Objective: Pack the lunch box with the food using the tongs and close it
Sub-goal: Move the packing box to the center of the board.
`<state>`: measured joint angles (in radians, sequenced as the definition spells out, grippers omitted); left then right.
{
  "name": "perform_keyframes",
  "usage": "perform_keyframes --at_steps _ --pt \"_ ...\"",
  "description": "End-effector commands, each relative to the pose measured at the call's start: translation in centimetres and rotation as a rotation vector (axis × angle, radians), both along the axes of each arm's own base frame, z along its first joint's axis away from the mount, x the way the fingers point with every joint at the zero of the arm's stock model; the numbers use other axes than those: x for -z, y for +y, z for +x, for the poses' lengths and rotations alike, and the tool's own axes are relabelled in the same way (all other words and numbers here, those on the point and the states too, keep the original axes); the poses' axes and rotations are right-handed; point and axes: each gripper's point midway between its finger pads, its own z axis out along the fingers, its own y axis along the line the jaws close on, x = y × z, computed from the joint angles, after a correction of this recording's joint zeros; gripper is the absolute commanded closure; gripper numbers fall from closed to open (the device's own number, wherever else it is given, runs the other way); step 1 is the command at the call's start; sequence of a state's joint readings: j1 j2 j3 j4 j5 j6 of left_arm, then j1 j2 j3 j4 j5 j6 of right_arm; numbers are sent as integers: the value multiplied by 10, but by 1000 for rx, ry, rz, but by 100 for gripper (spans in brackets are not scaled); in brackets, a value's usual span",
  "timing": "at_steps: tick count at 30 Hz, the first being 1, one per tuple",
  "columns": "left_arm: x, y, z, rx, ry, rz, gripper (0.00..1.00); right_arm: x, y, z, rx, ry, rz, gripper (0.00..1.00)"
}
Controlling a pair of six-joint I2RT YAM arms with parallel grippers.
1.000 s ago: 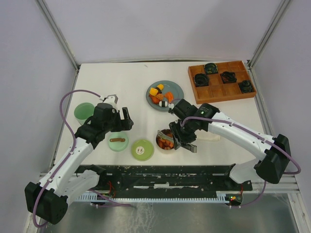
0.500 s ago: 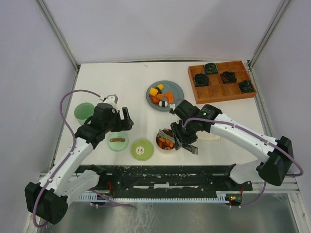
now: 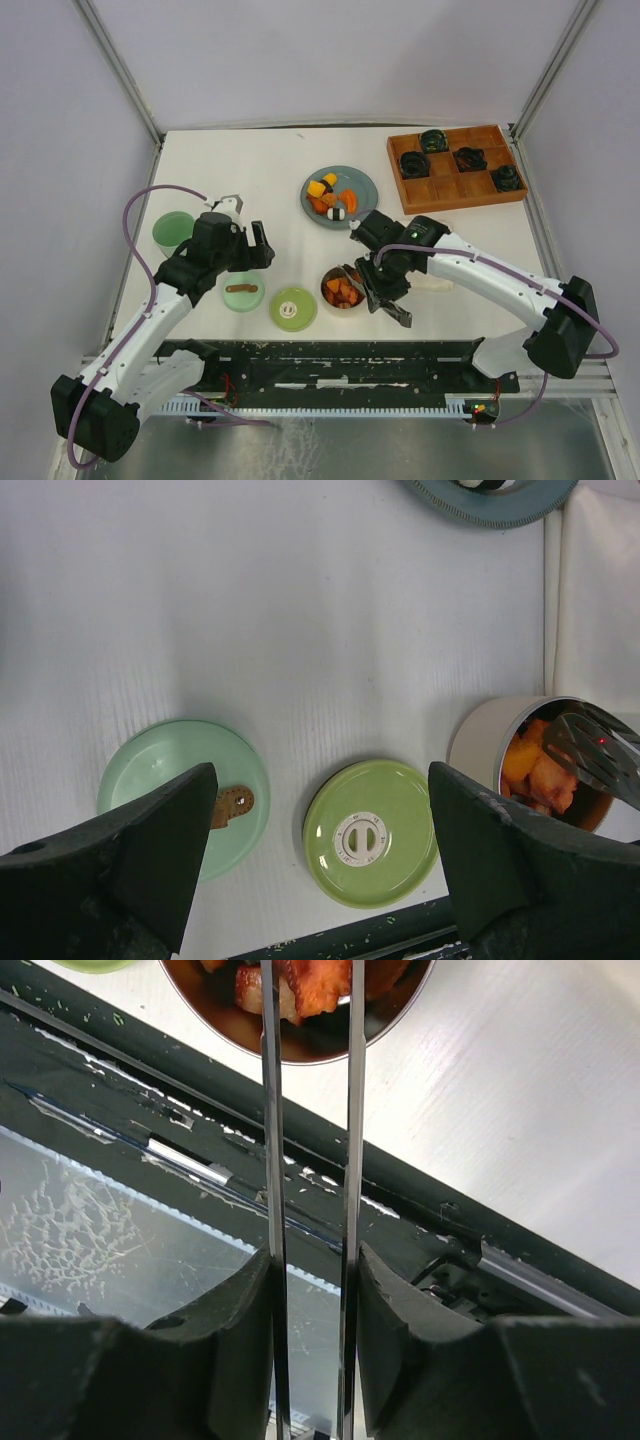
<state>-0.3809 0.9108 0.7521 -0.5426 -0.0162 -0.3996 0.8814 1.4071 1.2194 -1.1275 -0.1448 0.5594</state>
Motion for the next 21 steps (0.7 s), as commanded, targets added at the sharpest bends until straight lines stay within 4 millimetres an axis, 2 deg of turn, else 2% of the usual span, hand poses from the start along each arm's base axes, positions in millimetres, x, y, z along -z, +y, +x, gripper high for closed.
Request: perform_keyframes --at_steps 1,9,14,21 --pt "-13 -4 8 -7 -52 -36 8 -28 3 5 -26 -72 56 58" --pt "-16 -2 8 -14 -61 -35 8 -73 2 29 38 -271 137 55" --pt "-24 5 8 -48 -89 -26 7 -88 -11 52 127 -404 101 54" --pt "-59 10 23 -98 -137 -13 4 -99 -23 74 224 -514 72 53"
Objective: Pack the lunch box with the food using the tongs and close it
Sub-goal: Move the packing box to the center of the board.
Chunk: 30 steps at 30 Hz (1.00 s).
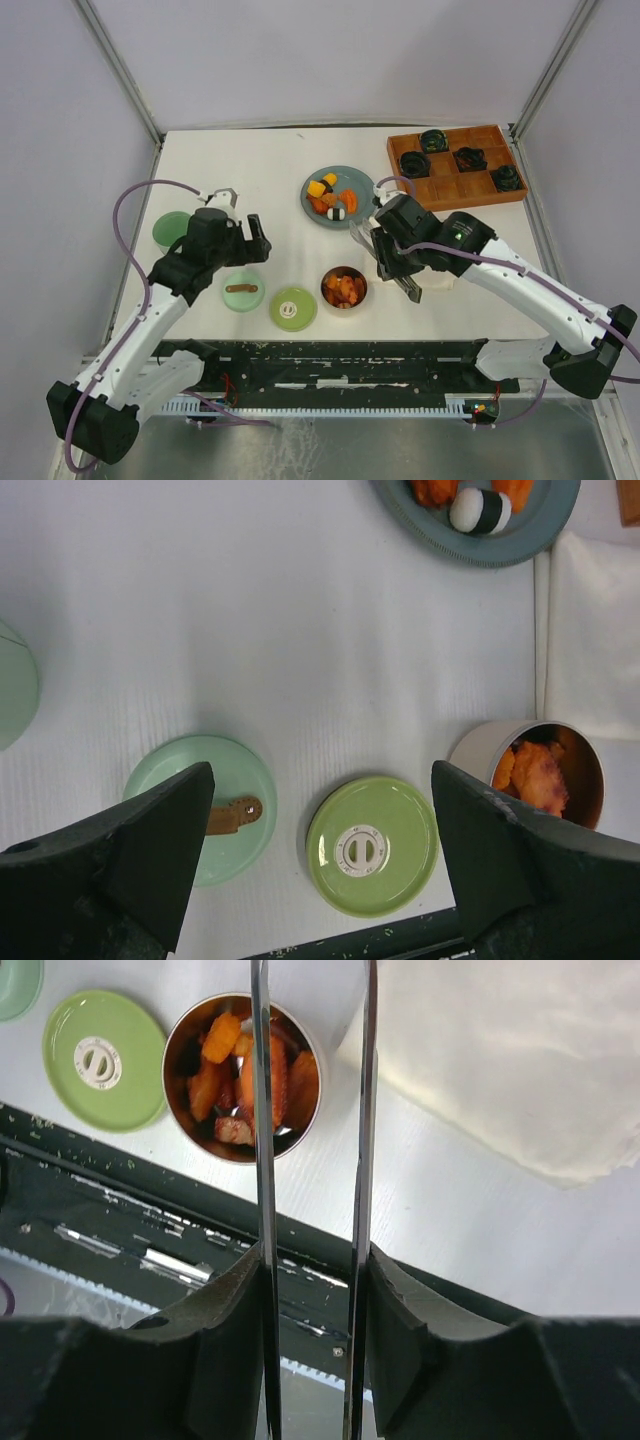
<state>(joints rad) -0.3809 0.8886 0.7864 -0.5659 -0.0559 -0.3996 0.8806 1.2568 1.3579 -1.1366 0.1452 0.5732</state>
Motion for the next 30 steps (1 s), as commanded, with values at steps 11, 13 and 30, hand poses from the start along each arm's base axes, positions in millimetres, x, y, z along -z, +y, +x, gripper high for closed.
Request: perform_keyframes --at_steps 11,13,30 --pt "-77 54 51 -284 -116 116 0 -13 -3 25 107 -131 52 53" --pt "-83 82 59 -372 -109 123 0 -12 -4 26 111 -131 49 53" --pt "-66 237 53 -938 -6 4 1 0 3 39 72 -35 135 52"
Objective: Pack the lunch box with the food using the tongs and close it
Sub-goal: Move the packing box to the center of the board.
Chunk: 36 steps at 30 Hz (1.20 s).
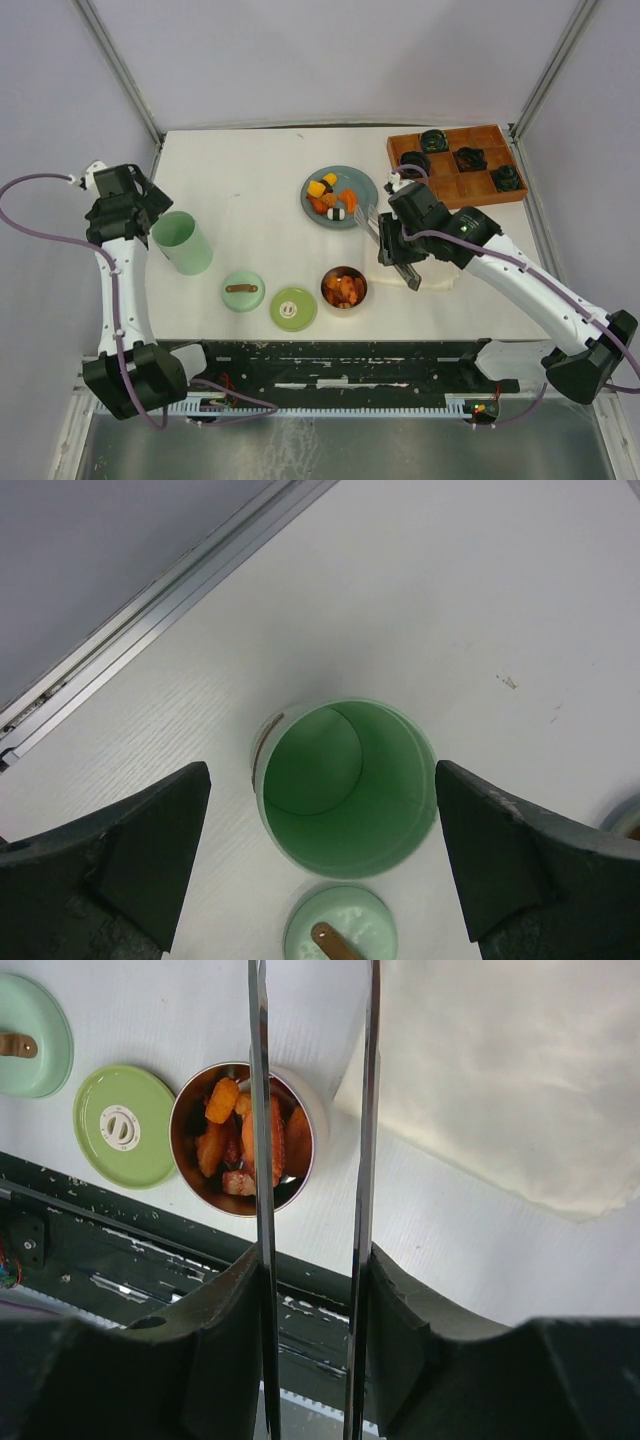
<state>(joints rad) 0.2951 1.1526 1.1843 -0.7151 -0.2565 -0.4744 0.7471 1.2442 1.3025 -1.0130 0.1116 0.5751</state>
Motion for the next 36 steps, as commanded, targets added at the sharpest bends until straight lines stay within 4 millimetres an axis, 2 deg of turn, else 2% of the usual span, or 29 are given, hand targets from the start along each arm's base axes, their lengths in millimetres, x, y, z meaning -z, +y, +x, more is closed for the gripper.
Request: perform_keyframes --at_steps 1,9,14,19,24,27,32,36 --pt "6 11 4 -64 -32 -66 1 -3 12 4 -51 -3 60 52" --pt "47 10 24 8 -17 -214 1 5 16 6 -92 31 71 52" --pt "51 31 21 -50 16 -168 1 5 18 11 -89 27 92 52" --pt "57 34 31 -33 6 -186 1 4 21 18 -85 14 128 52" --pt "75 7 49 109 -27 -316 1 8 20 28 -80 18 155 52" --pt "78 -13 55 190 -48 -404 1 12 17 34 -80 28 163 52" --pt "79 -38 56 272 -70 -515 1 15 13 49 -66 33 163 52" --pt "80 -56 53 335 -78 -591 1 23 18 60 -71 56 159 52"
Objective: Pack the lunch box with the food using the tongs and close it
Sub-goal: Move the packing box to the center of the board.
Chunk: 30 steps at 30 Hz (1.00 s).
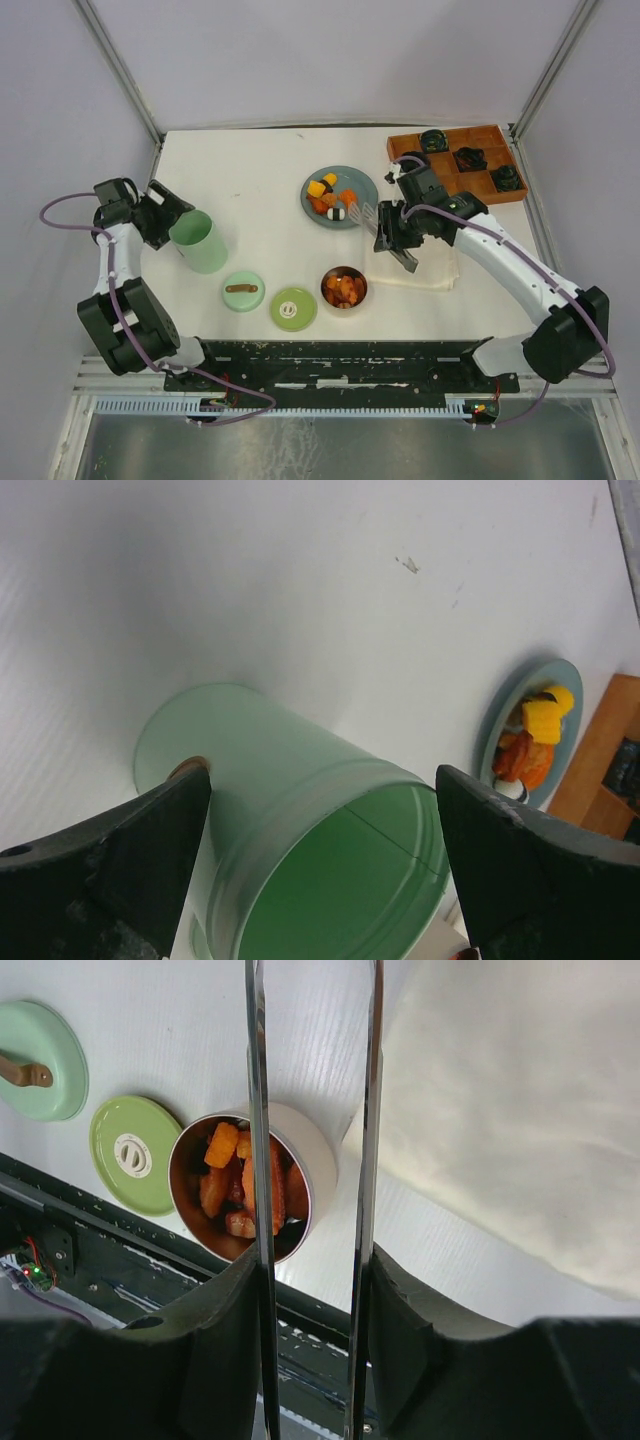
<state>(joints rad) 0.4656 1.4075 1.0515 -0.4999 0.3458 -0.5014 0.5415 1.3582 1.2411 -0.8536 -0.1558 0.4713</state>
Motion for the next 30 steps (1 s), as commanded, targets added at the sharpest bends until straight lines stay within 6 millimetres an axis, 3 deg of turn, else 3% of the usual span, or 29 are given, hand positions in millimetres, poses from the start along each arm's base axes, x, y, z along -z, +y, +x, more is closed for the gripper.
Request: perform_keyframes --at_steps 1,6,13,21,30 --pt "-9 -27 4 82 -71 -143 1 -8 15 24 -36 -46 35 52" --pt "-6 -25 -11 87 -41 -78 1 3 22 45 -52 -14 -22 51" --pt "-30 -19 -30 43 -100 43 1 3 44 76 -125 -19 -31 50" --pt "-45 -15 -41 -12 -131 89 1 15 69 101 -241 -50 -145 50" --pt "-20 -37 -25 116 -125 -48 1 24 77 118 -305 -74 -283 49"
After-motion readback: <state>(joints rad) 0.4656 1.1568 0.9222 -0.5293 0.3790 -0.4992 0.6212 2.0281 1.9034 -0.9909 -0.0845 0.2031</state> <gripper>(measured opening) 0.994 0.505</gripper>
